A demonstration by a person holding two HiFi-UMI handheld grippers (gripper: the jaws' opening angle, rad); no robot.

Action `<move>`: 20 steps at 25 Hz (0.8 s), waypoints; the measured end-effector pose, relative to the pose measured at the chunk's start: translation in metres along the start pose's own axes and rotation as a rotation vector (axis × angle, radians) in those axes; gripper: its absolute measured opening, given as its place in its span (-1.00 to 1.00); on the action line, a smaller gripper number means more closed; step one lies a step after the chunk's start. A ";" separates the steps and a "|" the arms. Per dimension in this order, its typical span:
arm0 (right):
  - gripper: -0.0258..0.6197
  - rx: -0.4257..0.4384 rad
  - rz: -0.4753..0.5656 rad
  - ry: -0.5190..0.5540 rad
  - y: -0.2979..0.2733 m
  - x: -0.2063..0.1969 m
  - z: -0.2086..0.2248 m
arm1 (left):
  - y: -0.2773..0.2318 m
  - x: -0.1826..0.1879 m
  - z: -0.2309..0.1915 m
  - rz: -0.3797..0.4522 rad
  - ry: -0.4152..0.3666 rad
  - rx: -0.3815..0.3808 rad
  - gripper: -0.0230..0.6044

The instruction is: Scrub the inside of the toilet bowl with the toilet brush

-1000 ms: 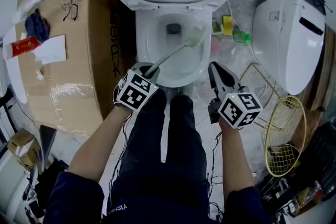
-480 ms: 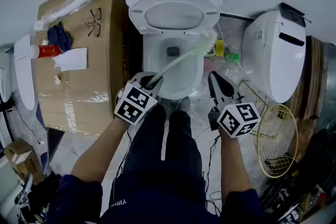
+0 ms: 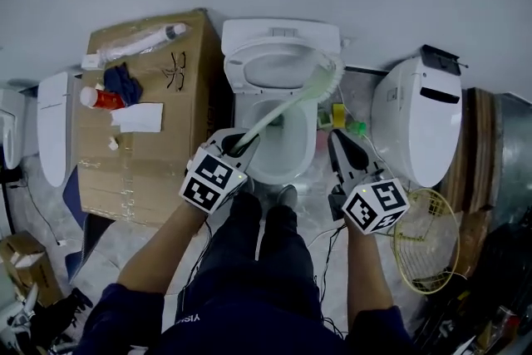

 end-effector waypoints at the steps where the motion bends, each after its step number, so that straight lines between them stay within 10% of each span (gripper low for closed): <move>1: -0.91 0.009 0.011 0.013 0.002 0.009 -0.006 | 0.007 0.009 0.000 0.016 -0.005 0.005 -0.82; 20: -0.91 0.064 0.162 0.161 0.041 0.119 -0.079 | 0.109 0.114 0.008 0.254 -0.084 0.056 -0.82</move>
Point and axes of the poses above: the fingertips, and each gripper's own axes: y backward along the fingers, z to its right, x out of its top, the point moved 1 cm from there along y, backward along the fingers, and after that the axes turned 2 degrees about x, right-handed, at the moved point
